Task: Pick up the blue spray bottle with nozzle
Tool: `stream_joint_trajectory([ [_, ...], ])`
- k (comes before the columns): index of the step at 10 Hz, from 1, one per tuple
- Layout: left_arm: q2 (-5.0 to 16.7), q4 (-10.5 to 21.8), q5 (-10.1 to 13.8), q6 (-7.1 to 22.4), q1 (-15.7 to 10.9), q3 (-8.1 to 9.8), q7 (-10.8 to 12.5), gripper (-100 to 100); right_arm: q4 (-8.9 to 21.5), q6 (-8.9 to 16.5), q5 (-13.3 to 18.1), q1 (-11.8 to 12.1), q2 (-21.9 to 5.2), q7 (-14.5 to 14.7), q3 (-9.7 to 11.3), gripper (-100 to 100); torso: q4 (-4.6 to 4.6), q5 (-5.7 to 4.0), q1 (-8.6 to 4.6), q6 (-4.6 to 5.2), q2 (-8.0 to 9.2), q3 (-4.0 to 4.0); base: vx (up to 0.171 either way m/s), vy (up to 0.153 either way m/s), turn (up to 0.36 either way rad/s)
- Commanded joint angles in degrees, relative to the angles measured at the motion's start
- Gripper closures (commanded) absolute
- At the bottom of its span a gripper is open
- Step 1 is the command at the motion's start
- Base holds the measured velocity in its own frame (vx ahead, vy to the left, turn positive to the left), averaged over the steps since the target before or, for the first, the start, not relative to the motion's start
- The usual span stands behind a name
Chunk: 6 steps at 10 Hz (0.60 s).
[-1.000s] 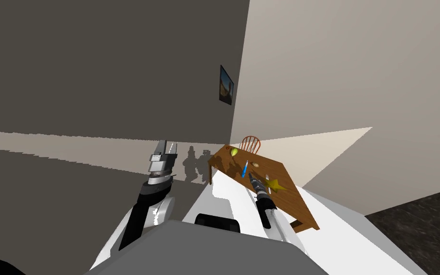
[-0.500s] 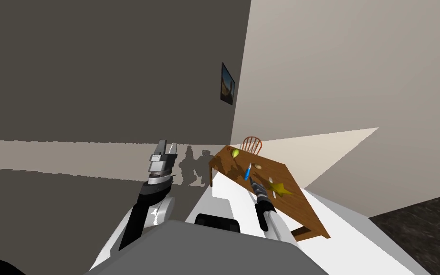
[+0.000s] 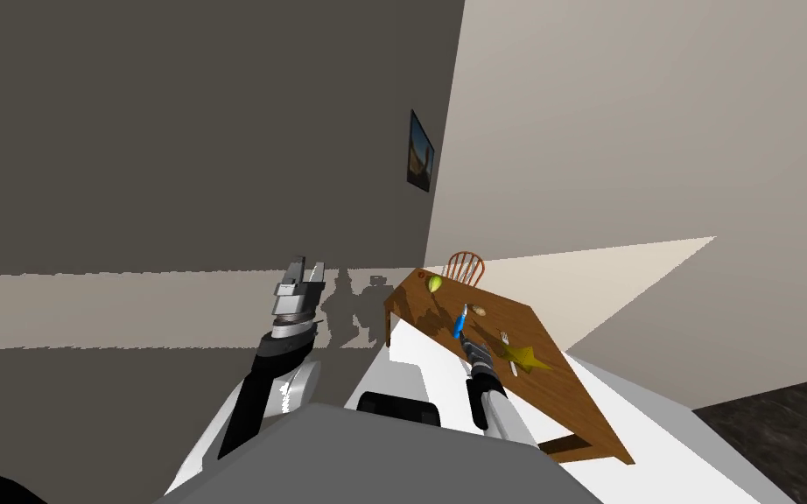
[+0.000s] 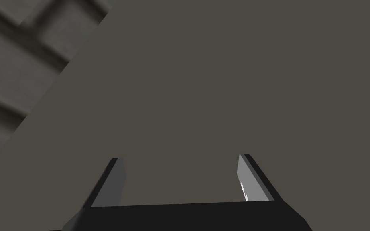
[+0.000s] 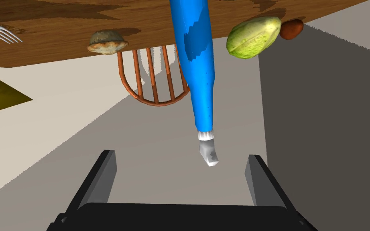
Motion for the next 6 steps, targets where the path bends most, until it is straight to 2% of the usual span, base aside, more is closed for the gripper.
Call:
stream_joint_trajectory([
  [1,0.0,0.0,0.0,0.0,0.0,0.0,0.0,0,1.7,2.3,2.9,0.1,0.2,-0.4,0.3,-100,0.0,0.0,0.0,0.0,0.0,0.0,0.126,0.045,0.03],
  [2,0.0,0.0,0.0,0.0,0.0,0.0,0.0,0,1.7,2.3,3.1,0.1,0.2,-0.4,0.3,-100,-0.02,0.01,0.04,0.0,-0.1,-0.05,0.096,0.028,0.011],
  [4,0.0,0.0,0.0,0.0,0.0,0.0,0.0,0,3.4,5.1,6.5,0.4,0.8,-0.6,0.7,-100,0.0,-0.01,-0.07,0.0,0.01,0.0,0.103,0.009,0.037],
  [6,0.0,0.0,0.0,0.0,0.0,0.0,0.0,0,4.7,7.4,9.1,0.9,1.6,-0.6,0.9,-100,-0.03,-0.01,-0.07,-0.01,-0.19,-0.1,0.15,0.002,0.046],
])
